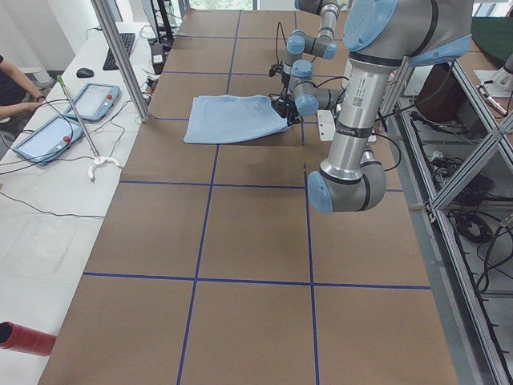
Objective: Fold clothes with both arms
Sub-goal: 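Lift the near end with both grippers and fold it away from the robot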
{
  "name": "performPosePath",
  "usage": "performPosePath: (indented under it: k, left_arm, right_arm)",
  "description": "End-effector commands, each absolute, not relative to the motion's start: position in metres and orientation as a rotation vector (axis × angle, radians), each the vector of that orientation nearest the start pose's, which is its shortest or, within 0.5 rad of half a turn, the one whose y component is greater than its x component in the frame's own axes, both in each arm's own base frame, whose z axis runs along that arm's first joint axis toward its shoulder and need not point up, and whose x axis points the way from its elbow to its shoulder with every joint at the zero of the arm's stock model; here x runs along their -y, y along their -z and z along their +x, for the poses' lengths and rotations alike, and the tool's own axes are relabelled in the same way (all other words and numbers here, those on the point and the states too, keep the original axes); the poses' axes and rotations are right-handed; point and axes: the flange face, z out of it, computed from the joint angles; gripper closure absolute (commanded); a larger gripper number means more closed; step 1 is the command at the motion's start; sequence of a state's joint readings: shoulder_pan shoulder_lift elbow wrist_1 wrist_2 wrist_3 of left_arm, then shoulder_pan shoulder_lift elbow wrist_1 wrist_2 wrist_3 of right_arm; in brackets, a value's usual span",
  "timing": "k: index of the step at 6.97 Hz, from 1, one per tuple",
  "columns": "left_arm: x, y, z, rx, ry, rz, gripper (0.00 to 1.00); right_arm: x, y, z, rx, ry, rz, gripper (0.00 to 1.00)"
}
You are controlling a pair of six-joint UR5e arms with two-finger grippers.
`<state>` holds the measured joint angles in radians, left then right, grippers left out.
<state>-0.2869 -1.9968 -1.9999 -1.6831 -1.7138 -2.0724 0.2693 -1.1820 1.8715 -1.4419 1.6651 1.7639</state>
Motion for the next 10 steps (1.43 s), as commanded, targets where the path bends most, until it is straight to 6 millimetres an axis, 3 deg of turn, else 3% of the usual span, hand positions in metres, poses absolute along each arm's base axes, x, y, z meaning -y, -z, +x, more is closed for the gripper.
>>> performPosePath:
  k: [1,3,5,6,8,9,10]
  left_arm:
    - [0.276,-0.227,0.514,-0.965,0.654,-0.240,1.00]
    - [0.275,-0.225,0.512,-0.971,0.653,-0.241,1.00]
    - [0.273,-0.225,0.507,-0.969,0.654,-0.238,1.00]
    - [0.244,-0.215,0.506,-0.971,0.609,-0.260,1.00]
    - [0.183,-0.192,0.495,-0.935,0.525,-0.309,1.00]
    - [0.175,-0.183,0.487,-0.949,0.519,-0.304,1.00]
    - [0.181,-0.179,0.478,-0.962,0.526,-0.299,1.00]
  right_arm:
    - [0.292,-0.291,-0.546,0.844,-0.408,-0.052,1.00]
    - [0.299,-0.282,-0.541,0.863,-0.417,-0.055,1.00]
    - [0.295,-0.267,-0.524,0.905,-0.414,-0.059,1.00]
    - [0.287,-0.256,-0.510,0.936,-0.398,-0.079,1.00]
    - [0.246,-0.251,-0.473,0.976,-0.331,-0.128,1.00]
    - [0.236,-0.241,-0.462,1.001,-0.303,-0.163,1.00]
    - [0.232,-0.244,-0.465,0.992,-0.289,-0.187,1.00]
